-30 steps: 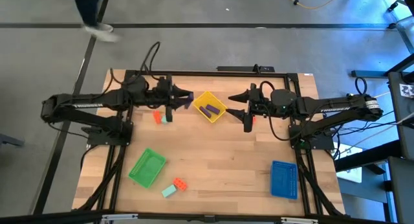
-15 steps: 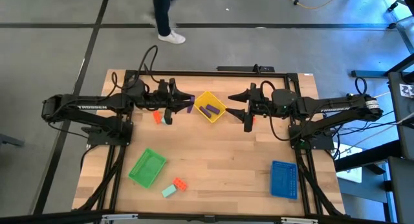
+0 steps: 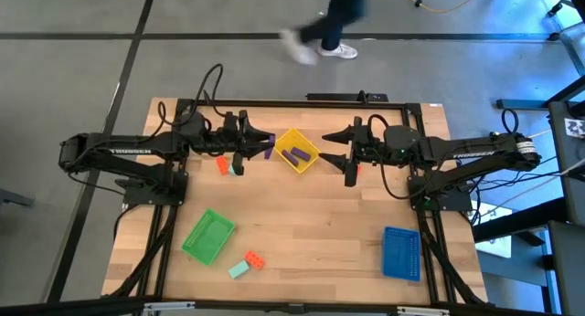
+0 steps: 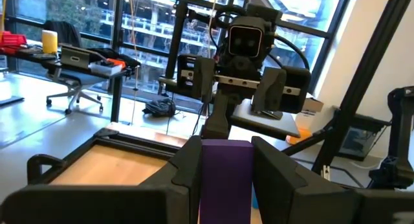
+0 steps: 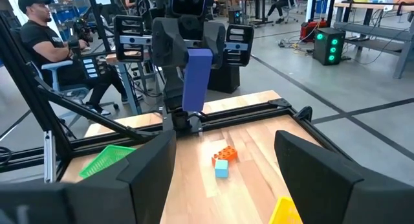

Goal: Sort & place blocks by color
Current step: Put the violet block into the yellow bin

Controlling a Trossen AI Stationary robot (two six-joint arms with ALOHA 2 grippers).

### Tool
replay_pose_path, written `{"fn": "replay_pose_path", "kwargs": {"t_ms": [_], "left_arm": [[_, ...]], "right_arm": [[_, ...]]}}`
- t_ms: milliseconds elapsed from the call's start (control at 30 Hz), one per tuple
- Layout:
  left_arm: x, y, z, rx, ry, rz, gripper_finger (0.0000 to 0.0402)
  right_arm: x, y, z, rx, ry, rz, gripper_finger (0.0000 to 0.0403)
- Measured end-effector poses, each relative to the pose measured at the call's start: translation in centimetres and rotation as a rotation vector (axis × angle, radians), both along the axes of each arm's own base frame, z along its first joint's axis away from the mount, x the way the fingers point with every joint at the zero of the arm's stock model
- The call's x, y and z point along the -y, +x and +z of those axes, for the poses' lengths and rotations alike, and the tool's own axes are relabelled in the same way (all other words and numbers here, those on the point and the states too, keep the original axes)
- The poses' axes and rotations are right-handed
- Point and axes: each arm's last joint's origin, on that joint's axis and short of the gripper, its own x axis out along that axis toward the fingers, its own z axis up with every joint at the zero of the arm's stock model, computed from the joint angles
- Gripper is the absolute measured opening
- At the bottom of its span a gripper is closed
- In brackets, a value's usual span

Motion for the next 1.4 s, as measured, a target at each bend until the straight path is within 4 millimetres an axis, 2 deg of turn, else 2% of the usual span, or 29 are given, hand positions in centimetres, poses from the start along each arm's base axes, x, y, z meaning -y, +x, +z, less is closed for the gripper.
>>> {"fn": "replay_pose_path", "kwargs": {"t_ms": [167, 333, 433, 567, 767, 933, 1133, 1400], "left_arm": [[-0.8, 1.1, -0.3, -0.081, -0.018, 0.065, 0.0091], [-3.4, 4.6, -1.2, -0.351, 0.003, 0.106, 0.0091], [-5.7, 7.3, -3.0, -0.513, 0.009, 0.115, 0.0091], [-8.7, 10.2, -6.0, -0.646, -0.027, 0.109, 0.0091], [-11.5, 13.2, -10.6, -0.764, -0.088, 0.124, 0.0091], [-12.4, 14.4, -13.5, -0.834, -0.107, 0.153, 0.0091], [-12.7, 14.8, -15.7, -0.903, -0.116, 0.188, 0.0091], [-12.3, 15.0, -16.3, -0.928, -0.113, 0.186, 0.0091]], "right_arm": [[0.0, 0.0, 0.0, 0.0, -0.001, 0.0, 0.0265], [0.0, 0.0, 0.1, 0.012, -0.002, 0.0, 0.0265], [0.0, 0.0, 0.2, 0.017, -0.001, 0.0, 0.0265], [0.0, 0.0, 0.2, 0.016, -0.001, -0.001, 0.0265], [0.0, 0.0, 0.2, 0.016, -0.001, -0.001, 0.0265], [0.0, 0.0, 0.2, 0.016, -0.001, -0.001, 0.0265], [0.0, 0.0, 0.2, 0.016, -0.001, -0.001, 0.0265], [0.0, 0.0, 0.1, 0.016, 0.001, -0.002, 0.0265]]}}
